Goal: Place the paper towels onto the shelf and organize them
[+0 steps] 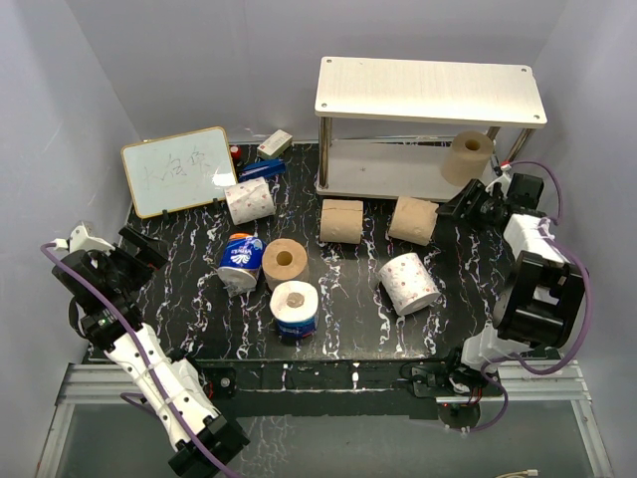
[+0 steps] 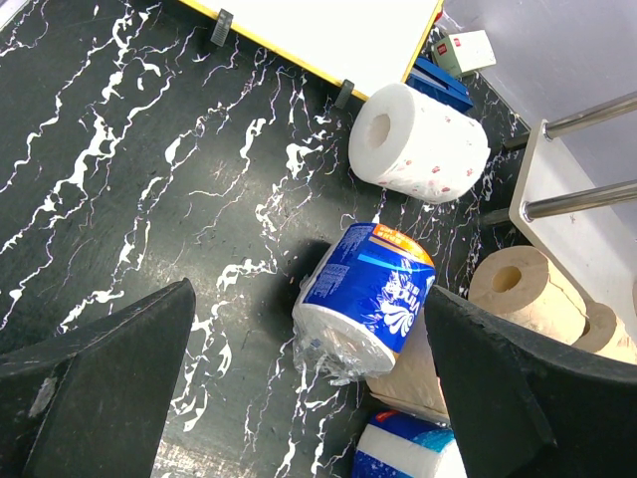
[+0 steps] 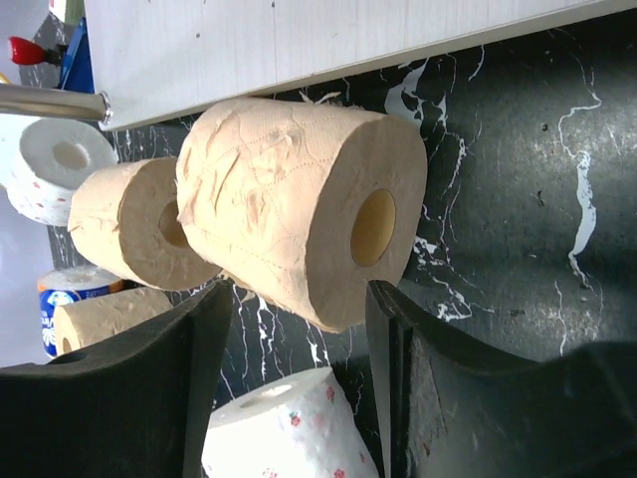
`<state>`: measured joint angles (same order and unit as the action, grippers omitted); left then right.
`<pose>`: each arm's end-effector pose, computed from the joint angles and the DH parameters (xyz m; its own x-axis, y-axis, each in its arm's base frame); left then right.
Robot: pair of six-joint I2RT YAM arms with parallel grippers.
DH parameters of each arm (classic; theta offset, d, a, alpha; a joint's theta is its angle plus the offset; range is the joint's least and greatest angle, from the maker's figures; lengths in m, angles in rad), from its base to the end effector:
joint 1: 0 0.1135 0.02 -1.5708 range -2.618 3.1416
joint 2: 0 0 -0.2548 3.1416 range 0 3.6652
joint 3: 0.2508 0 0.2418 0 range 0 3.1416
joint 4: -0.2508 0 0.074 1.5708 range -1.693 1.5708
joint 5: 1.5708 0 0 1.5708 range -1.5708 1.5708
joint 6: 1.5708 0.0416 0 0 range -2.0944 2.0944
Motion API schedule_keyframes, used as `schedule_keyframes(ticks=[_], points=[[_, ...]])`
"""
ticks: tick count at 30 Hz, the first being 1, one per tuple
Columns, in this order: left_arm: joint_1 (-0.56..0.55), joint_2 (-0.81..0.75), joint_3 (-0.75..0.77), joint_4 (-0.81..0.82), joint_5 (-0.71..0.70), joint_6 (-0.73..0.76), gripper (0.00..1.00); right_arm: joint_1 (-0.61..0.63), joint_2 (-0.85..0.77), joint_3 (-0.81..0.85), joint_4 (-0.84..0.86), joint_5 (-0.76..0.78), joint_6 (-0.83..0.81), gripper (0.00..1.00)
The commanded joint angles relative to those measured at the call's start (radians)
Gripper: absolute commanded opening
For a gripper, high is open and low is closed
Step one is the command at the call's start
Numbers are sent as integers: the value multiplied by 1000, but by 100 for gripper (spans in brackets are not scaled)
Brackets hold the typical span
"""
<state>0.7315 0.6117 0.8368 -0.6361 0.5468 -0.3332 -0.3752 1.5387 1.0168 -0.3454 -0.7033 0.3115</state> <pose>0.1088 0.0686 0.3268 -0.2104 -0.5642 -0.7984 -0.3012 0.8143 -0.4961 0.3013 -0.0897 0.2228 -0.7090 0.5305 -0.4646 0.1130 0.7358 0.6677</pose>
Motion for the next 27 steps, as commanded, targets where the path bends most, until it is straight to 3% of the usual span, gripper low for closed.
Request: schedule_keyframes(ticks=[1,23,27], points=[[7,-1,-6,7,22,1,98,-4,24,-7,111,-43,55,53],[7,10,-7,7,22,1,98,99,72,-19,221,61,100,50],[7,10,-6,6,22,0,98,108,66,-31,250,135,87,44]])
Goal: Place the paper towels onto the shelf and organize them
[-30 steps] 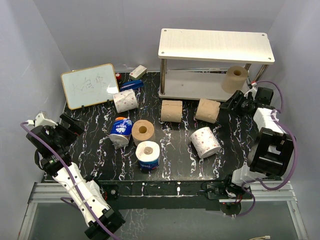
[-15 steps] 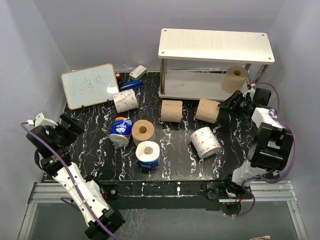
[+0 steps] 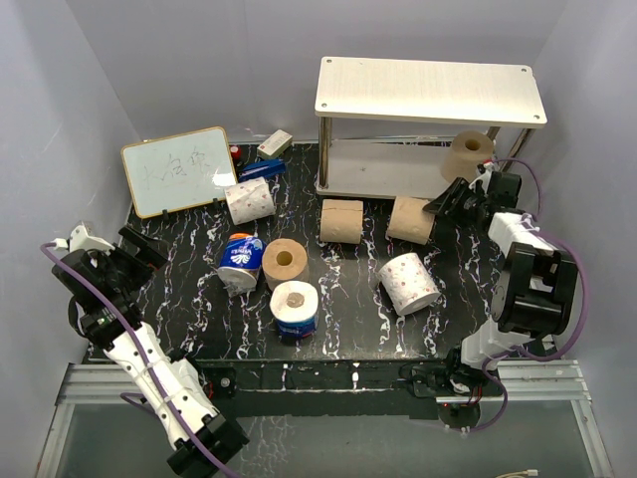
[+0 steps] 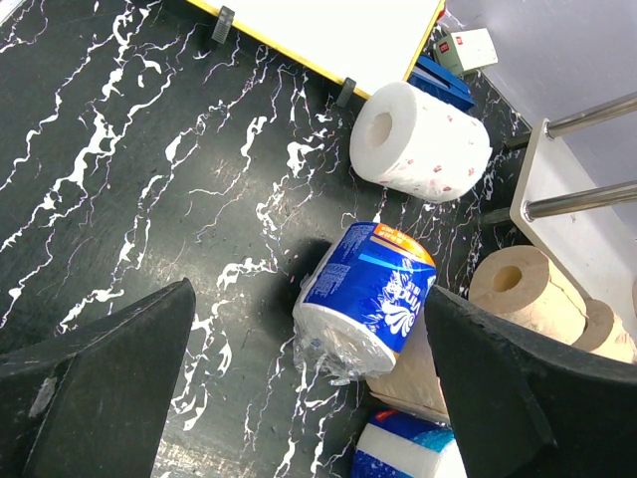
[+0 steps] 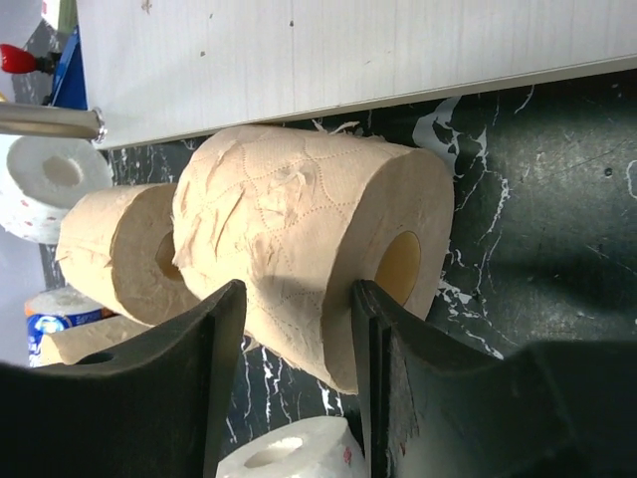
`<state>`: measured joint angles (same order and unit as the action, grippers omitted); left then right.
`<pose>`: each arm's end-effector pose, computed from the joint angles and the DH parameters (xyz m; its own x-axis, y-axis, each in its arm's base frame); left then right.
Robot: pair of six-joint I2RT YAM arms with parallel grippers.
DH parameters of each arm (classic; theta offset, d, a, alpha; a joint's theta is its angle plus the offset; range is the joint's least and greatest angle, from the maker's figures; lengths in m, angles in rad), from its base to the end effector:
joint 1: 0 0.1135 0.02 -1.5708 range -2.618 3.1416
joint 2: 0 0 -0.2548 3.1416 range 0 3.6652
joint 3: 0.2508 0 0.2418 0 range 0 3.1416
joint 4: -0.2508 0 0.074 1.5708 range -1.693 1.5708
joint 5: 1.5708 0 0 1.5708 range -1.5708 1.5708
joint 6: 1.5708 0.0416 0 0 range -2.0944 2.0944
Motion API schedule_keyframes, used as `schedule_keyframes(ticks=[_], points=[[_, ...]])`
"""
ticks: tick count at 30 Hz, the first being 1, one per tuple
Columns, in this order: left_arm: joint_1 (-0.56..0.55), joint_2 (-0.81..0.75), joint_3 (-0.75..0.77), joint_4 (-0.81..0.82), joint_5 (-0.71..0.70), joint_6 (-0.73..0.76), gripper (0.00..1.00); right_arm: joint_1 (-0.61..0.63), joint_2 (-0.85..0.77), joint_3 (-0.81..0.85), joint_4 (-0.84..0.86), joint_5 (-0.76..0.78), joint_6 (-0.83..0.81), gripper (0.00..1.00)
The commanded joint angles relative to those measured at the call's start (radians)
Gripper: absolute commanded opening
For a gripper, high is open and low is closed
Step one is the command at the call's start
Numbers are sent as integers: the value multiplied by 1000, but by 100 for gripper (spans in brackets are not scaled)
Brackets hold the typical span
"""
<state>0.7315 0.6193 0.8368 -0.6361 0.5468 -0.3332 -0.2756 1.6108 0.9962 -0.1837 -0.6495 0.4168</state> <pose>0.1100 0.0696 0.3260 -0.2149 -0.5683 -0.7943 -0.3041 0.8118 -0.4986 0.3253 -0.0658 0.2053 -0.7068 0.5350 -0.4628 0.1058 0.7269 0.6786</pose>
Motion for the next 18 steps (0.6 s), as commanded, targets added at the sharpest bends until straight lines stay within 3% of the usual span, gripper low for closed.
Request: schedule_keyframes(ticks=[1,13,18], points=[[7,3,-6,7,22,0,98,9,-5,-11,93,88,-22,44],[7,12,-6,7,26,2,98,10,56,-3,114,100,-41,44],[7,17,-6,7,28,2,98,19,73,4,132,73,-31,21]])
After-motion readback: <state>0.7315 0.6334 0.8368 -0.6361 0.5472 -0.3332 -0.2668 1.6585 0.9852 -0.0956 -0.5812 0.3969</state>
